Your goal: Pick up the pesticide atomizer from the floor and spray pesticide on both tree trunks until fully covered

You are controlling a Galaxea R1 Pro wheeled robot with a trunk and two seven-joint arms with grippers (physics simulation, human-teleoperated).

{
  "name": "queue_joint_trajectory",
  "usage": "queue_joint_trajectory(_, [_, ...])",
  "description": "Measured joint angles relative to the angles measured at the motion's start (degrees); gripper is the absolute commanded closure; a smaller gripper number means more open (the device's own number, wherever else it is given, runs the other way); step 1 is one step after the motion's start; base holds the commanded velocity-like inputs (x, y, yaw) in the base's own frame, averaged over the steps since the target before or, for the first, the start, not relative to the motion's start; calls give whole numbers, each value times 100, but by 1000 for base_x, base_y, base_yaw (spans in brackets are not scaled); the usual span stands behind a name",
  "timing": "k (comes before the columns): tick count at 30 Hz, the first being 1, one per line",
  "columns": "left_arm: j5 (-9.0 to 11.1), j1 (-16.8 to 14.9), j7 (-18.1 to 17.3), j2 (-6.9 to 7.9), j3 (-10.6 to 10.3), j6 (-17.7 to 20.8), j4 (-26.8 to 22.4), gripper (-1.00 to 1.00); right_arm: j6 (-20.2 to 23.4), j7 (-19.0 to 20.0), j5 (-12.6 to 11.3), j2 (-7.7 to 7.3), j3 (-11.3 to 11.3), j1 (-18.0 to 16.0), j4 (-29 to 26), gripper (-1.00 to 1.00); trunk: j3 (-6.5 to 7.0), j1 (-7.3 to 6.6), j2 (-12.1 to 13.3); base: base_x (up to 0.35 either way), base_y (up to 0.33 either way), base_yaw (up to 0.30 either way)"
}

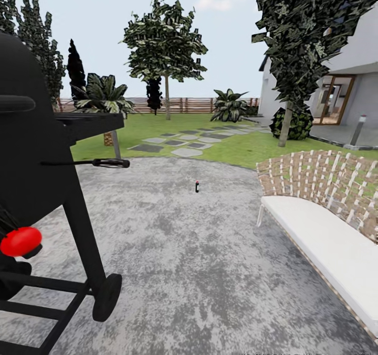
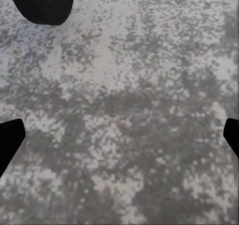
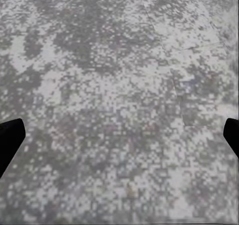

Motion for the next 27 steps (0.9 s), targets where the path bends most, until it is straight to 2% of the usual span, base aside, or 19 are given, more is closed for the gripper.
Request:
queue_joint_trajectory(2, [21,-97,8,102,11,21,-34,-100,0,-5,0,0,-4,0,1,-100,10,0,0,0,0,-144])
queue_joint_trajectory(4, [25,-166,10,142,14,32,-67,-100,0,-7,1,0,-5,-1,3,-100,15,0,0,0,0,-79])
queue_joint_trajectory(5, [30,-287,13,188,19,49,-117,-100,0,-8,3,0,-6,-1,4,-100,17,0,0,0,0,-43])
queue_joint_trajectory(9, [33,-599,84,248,28,74,-160,-100,-1,-15,7,0,-7,-1,2,-100,19,0,0,0,0,-14])
queue_joint_trajectory(27, [31,-642,194,247,13,22,-92,-100,-1,-25,16,-8,1,-1,8,-100,19,0,0,0,0,-1])
